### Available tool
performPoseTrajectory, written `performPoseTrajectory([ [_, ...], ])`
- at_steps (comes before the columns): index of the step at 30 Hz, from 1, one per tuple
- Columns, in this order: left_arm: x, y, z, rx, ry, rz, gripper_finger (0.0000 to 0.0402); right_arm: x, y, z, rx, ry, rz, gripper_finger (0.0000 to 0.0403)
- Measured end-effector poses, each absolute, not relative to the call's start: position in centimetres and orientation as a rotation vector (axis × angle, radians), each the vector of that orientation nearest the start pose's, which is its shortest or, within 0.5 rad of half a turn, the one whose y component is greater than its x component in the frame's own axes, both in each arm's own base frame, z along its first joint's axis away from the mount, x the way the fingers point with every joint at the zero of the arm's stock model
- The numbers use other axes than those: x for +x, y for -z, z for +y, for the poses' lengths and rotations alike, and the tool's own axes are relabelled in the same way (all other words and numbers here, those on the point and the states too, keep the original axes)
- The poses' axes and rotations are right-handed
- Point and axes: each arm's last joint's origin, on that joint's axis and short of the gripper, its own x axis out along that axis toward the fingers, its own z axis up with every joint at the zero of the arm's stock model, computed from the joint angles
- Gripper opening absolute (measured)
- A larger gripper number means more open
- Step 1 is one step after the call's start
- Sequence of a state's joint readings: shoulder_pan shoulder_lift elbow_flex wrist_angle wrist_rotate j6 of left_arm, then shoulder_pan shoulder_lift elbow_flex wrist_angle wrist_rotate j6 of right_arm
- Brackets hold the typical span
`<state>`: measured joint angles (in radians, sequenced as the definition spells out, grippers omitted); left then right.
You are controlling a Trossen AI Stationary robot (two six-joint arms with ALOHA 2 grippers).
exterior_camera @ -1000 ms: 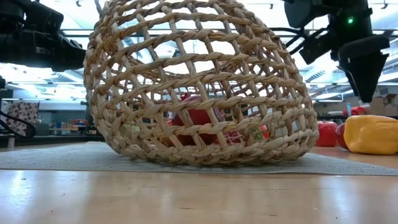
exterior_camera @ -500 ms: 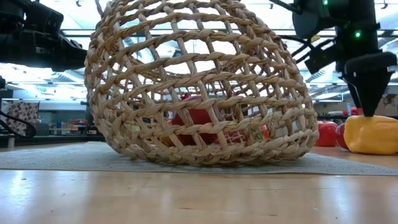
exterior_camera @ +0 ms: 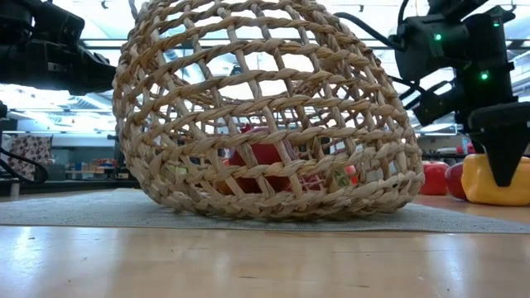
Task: Build produce basket
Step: Put the yellow bell pepper into the brown basket
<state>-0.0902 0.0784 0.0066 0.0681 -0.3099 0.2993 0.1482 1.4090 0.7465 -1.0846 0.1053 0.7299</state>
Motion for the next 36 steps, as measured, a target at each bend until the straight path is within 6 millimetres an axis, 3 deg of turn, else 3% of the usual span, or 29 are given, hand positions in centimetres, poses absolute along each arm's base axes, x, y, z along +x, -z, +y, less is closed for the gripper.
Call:
performPoseTrajectory([
  [9,10.1,-16.6,0.0,0.299,-0.218,0.037,0.0029,18.8,-16.5,2.6,0.338,0.574,1.651,0.0326],
  [14,10.1,-16.6,0.0,0.299,-0.218,0.036,0.0035,19.6,-17.9,2.8,0.368,0.514,1.658,0.0313],
  [28,10.1,-16.6,0.0,0.299,-0.218,0.036,0.003,23.3,-27.5,3.5,0.456,0.442,1.459,0.0314],
  [36,10.1,-16.6,0.0,0.299,-0.217,0.037,0.0035,24.5,-33.1,4.0,0.369,0.381,1.231,0.0314],
])
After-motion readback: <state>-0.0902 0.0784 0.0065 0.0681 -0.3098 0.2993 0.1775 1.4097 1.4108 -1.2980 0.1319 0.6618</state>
